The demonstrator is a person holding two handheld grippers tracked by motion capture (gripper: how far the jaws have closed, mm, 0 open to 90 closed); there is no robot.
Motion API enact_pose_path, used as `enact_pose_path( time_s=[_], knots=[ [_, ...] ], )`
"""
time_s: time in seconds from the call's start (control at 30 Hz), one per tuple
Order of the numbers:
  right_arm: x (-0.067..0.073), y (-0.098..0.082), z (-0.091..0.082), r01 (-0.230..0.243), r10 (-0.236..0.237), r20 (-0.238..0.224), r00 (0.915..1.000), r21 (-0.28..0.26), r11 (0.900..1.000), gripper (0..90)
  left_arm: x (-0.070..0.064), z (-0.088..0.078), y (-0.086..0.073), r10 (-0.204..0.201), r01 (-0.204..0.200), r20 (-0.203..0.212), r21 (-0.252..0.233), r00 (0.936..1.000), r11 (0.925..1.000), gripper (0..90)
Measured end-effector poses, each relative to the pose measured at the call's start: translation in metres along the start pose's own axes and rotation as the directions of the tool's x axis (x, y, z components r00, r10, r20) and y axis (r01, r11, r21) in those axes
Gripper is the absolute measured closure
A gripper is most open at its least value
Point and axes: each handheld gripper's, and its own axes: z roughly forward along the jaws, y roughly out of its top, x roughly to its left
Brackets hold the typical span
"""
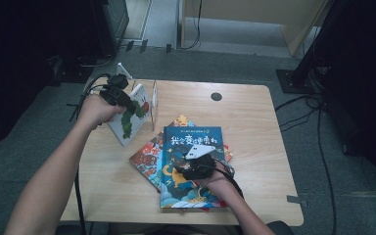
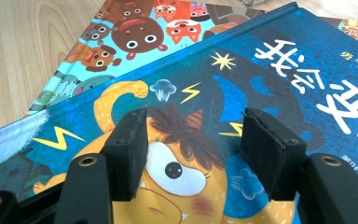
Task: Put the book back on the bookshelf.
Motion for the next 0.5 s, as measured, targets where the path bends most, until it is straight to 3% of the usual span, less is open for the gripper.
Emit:
enact_pose_path(
  time_s=[0.5],
  knots=[
    [0.000,0.000,0.000,-0.003,0.003,0.000,1.0000,0.000,1.000,42.3,0.000,0.011,0.018,-0.007,0.008,-0.040,0.031,0.9992,0.9995,77.9]
  ],
)
